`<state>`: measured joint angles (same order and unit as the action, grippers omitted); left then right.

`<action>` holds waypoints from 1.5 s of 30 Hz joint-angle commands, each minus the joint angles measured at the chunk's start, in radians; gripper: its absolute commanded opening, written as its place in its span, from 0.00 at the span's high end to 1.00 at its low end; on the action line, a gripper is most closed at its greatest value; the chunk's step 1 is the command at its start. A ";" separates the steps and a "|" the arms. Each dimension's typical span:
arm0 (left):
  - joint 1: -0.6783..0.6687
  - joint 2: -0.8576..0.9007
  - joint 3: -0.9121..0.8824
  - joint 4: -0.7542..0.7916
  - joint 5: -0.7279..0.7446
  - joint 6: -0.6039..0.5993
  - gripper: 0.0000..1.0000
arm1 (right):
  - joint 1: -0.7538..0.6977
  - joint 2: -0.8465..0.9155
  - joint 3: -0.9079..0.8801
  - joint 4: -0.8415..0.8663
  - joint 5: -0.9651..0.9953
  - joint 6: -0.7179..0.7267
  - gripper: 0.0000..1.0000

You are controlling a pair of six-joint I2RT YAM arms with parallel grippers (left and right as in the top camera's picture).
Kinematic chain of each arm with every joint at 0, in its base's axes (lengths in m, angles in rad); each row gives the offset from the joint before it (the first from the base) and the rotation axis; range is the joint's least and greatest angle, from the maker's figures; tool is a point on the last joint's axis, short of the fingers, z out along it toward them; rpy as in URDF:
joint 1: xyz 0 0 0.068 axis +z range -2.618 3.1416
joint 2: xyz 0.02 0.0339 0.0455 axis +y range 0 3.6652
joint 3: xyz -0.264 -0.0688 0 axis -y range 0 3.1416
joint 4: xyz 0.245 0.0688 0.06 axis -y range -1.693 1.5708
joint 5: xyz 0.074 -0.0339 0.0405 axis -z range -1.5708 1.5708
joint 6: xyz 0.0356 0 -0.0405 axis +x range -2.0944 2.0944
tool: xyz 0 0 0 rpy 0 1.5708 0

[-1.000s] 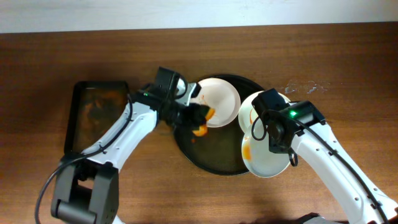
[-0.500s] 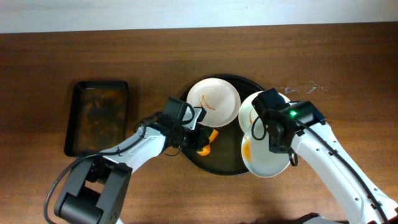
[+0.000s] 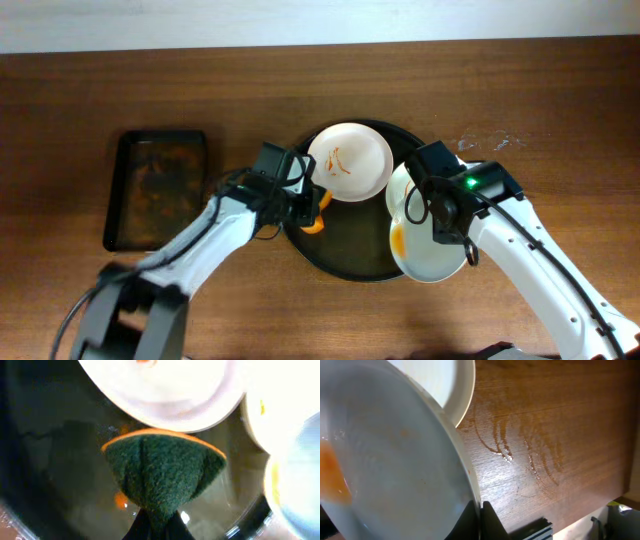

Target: Clean dirty plates on tray and stack at the side

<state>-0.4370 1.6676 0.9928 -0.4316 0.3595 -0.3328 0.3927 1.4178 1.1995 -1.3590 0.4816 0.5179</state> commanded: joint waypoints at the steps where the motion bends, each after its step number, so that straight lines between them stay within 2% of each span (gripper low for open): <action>1: 0.003 -0.117 0.019 -0.042 -0.055 0.035 1.00 | 0.007 -0.001 0.027 0.001 0.093 -0.008 0.96; 3: 0.031 -0.206 0.019 -0.095 -0.185 0.035 1.00 | 0.034 -0.001 0.070 0.001 0.163 -0.013 0.96; 7: 0.192 -0.264 0.019 -0.153 -0.181 0.035 1.00 | 0.207 -0.001 0.085 0.025 0.360 -0.016 0.96; 8: 0.224 -0.275 0.019 -0.159 -0.180 0.035 1.00 | 0.245 0.006 0.085 0.043 0.359 -0.082 0.96; 9: 0.232 -0.281 0.019 -0.160 -0.181 0.035 1.00 | 0.279 0.025 0.085 0.040 0.374 -0.141 0.96; 10: 0.233 -0.283 0.019 -0.160 -0.181 0.035 1.00 | 0.297 0.045 0.085 0.060 0.376 -0.089 0.96; 11: 0.233 -0.283 0.019 -0.160 -0.181 0.035 1.00 | 0.313 0.076 0.085 0.061 0.399 -0.154 0.96; 18: 0.233 -0.283 0.019 -0.161 -0.181 0.035 1.00 | 0.324 0.121 0.106 -0.006 0.562 -0.038 0.96; 19: 0.233 -0.283 0.019 -0.161 -0.181 0.035 1.00 | 0.336 0.121 0.110 0.004 0.546 -0.102 0.96; 21: 0.233 -0.283 0.019 -0.161 -0.181 0.035 1.00 | 0.346 0.122 0.112 -0.003 0.595 -0.079 0.96; 22: 0.233 -0.283 0.019 -0.161 -0.181 0.035 1.00 | 0.356 0.122 0.121 0.021 0.544 -0.145 0.96; 25: 0.233 -0.283 0.019 -0.161 -0.181 0.035 1.00 | 0.331 0.114 0.127 -0.014 0.515 0.006 0.96; 26: 0.233 -0.283 0.019 -0.161 -0.181 0.035 1.00 | 0.292 0.112 0.139 -0.006 0.408 0.023 0.96; 29: 0.233 -0.283 0.019 -0.161 -0.181 0.035 1.00 | 0.140 0.084 0.253 -0.018 0.325 0.023 0.96; 31: 0.233 -0.283 0.019 -0.163 -0.181 0.035 1.00 | -0.132 0.069 0.390 0.006 0.180 0.021 0.96; 32: 0.233 -0.283 0.019 -0.165 -0.181 0.035 1.00 | -0.230 0.069 0.394 0.032 0.101 0.003 0.95; 34: 0.233 -0.283 0.019 -0.168 -0.181 0.035 1.00 | -0.579 0.112 0.393 0.067 -0.213 -0.016 0.95; 35: 0.233 -0.283 0.019 -0.168 -0.181 0.035 1.00 | -0.719 0.153 0.393 0.074 -0.296 -0.016 0.95; 38: 0.233 -0.283 0.019 -0.168 -0.181 0.035 1.00 | -0.890 0.260 0.392 0.087 -0.348 -0.016 0.96; 43: 0.233 -0.283 0.019 -0.169 -0.181 0.035 1.00 | -0.924 0.446 0.392 0.208 -0.392 -0.058 0.96; 44: 0.233 -0.283 0.019 -0.174 -0.181 0.035 1.00 | -0.923 0.449 0.392 0.268 -0.455 -0.059 0.88; 45: 0.233 -0.283 0.019 -0.179 -0.181 0.035 1.00 | -0.923 0.447 0.392 0.303 -0.565 -0.133 0.69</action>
<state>-0.2081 1.4078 0.9955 -0.6048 0.1822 -0.3130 -0.5331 1.8694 1.5791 -1.0985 0.0860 0.4622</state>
